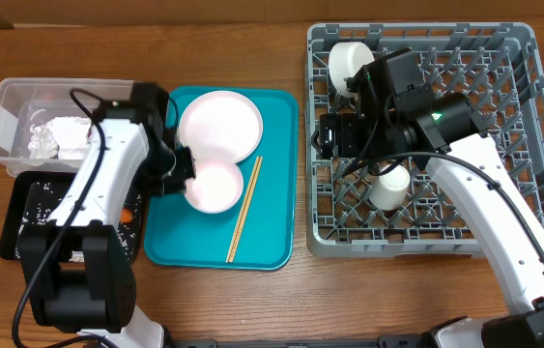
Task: Sort waste into correct bins and load items into the dishwasher
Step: 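Lift the pink bowl toward the right gripper and grasp it with the right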
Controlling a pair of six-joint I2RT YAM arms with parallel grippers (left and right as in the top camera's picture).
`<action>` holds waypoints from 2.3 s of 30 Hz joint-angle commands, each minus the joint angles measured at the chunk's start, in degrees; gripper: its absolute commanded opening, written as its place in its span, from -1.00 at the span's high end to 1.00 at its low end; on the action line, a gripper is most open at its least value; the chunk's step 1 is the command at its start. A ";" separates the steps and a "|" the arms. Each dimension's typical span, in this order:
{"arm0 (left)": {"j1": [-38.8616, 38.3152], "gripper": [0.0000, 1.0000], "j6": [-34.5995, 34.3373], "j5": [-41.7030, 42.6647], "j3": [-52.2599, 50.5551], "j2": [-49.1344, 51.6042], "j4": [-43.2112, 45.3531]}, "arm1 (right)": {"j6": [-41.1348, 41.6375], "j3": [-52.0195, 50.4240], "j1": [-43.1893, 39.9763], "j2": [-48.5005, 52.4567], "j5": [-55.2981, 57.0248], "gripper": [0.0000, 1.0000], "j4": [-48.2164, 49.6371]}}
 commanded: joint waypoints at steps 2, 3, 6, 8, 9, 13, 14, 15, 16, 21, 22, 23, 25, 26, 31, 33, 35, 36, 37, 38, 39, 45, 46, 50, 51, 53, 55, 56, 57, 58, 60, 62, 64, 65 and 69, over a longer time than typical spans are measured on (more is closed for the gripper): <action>-2.60 0.92 1.36 3.65 8.22 -1.38 -3.23 | -0.09 0.35 0.66 -0.48 -3.15 -0.85 0.24; -3.30 0.92 1.36 3.65 9.55 -1.38 -3.87 | -0.07 0.37 0.98 -0.48 -3.15 -0.85 0.24; -6.01 0.92 1.27 3.65 13.55 -1.38 -5.46 | -0.04 0.35 2.69 -0.48 -3.17 -0.85 0.42; -7.80 0.92 1.27 3.63 15.37 -1.38 -5.75 | -0.04 0.35 4.00 -0.48 -3.17 -0.85 0.44; -8.59 0.92 1.27 3.65 15.98 -1.38 -5.77 | -0.07 0.35 4.59 -0.48 -3.15 -0.85 0.44; -10.95 0.92 0.42 3.85 17.38 -1.38 -5.86 | -0.04 0.35 7.50 -0.37 -1.62 -0.85 0.42; -11.34 0.92 0.42 4.13 17.57 -1.38 -5.99 | -0.02 0.28 8.24 -0.35 -0.24 -0.85 0.44; -11.56 0.92 0.46 4.61 17.70 -1.38 -6.14 | -0.02 0.22 8.61 -0.35 0.48 -0.85 0.50; -11.58 0.92 0.46 5.03 17.79 -1.38 -6.23 | -0.02 0.17 9.03 -0.35 1.31 -0.85 0.61; -11.58 0.92 1.03 10.08 17.84 -1.38 -6.29 | 0.22 -1.25 10.56 -0.31 1.60 -0.78 4.07; -11.58 0.92 1.75 12.28 17.84 -1.38 -6.27 | 0.22 -1.92 11.04 -0.31 1.60 -0.75 5.60; -11.58 0.92 2.16 13.57 17.84 -1.38 -6.29 | 0.20 -2.49 11.30 -0.31 1.62 -0.72 6.75; -11.58 0.92 2.91 14.58 17.84 -1.38 -6.36 | 0.20 -3.32 11.50 -0.24 1.66 -0.66 8.46; -11.58 0.92 3.06 14.56 17.84 -1.38 -6.54 | 0.20 -3.69 11.50 -0.24 1.64 -0.62 9.14; -11.58 0.92 3.80 14.62 17.84 -1.38 -7.04 | 0.22 -6.36 11.47 -0.24 5.29 -0.54 12.13; -11.58 0.92 3.93 14.58 17.84 -1.38 -7.02 | 0.22 -7.54 11.47 -0.17 5.70 -0.50 13.07; -11.58 0.92 3.93 14.95 17.84 -1.38 -7.04 | 0.22 -8.11 11.47 -0.02 5.70 -0.45 13.46; -11.58 0.92 4.04 15.28 17.84 -1.38 -7.02 | 0.22 -8.26 11.47 -0.02 5.70 -0.44 13.66; -11.58 0.92 4.13 15.78 17.84 -1.38 -7.02 | 0.20 -8.28 11.47 -0.02 5.70 -0.36 13.84; -11.58 0.92 4.15 16.35 17.84 -1.38 -7.02 | 0.20 -8.28 11.47 -0.02 5.70 -0.26 14.19; -11.58 0.92 4.17 16.76 17.84 -1.38 -6.97 | 0.22 -8.28 11.47 -0.02 5.70 -0.07 14.49; -11.58 0.91 4.37 18.75 17.84 -1.38 -6.71 | 0.22 -8.28 11.47 -0.02 5.70 0.50 15.91; -11.58 0.92 4.37 19.10 17.84 -1.36 -6.62 | 0.22 -8.28 11.47 -0.02 5.73 0.53 15.89; -11.58 0.91 4.98 22.10 17.84 -1.38 -5.73 | 0.20 -8.28 11.47 -0.02 5.70 0.67 15.87; -11.58 0.90 5.01 22.75 17.84 -1.36 -5.38 | 0.20 -8.28 11.47 -0.02 5.73 0.72 15.87; -11.58 0.83 4.98 23.58 17.84 -1.36 -4.79 | 0.20 -8.28 11.47 -0.02 5.73 0.86 15.85; -11.58 0.74 4.98 24.72 17.84 -1.36 -4.26 | 0.20 -8.28 11.47 -0.02 5.73 0.92 15.85; -11.58 0.71 4.96 25.24 17.84 -1.38 -4.02 | 0.20 -8.28 11.47 -0.02 5.73 0.92 15.85; -11.58 0.67 4.98 25.83 17.84 -1.36 -3.76 | 0.20 -8.28 11.47 -0.02 5.73 0.92 15.85; -11.58 0.59 4.98 26.18 17.84 -1.38 -3.61 | 0.20 -8.28 11.47 -0.02 5.73 0.92 15.80; -11.58 0.42 4.98 27.23 17.84 -1.36 -3.34 | 0.15 -8.28 11.47 -0.02 5.75 0.92 15.39; -11.58 0.25 4.98 27.65 17.84 -1.36 -3.26 | 0.15 -8.28 11.47 -0.02 5.79 0.92 15.47; -11.21 0.13 5.01 28.52 18.10 -1.38 -3.04 | 0.17 -8.28 11.43 -0.02 7.72 0.92 16.00; -10.93 0.05 5.03 29.29 18.32 -1.38 -2.78 | 0.17 -8.28 11.34 -0.02 9.20 0.92 16.31; -9.09 -0.31 5.40 33.00 20.31 -1.36 -1.16 | 0.15 -8.28 10.32 -0.02 18.25 0.92 17.84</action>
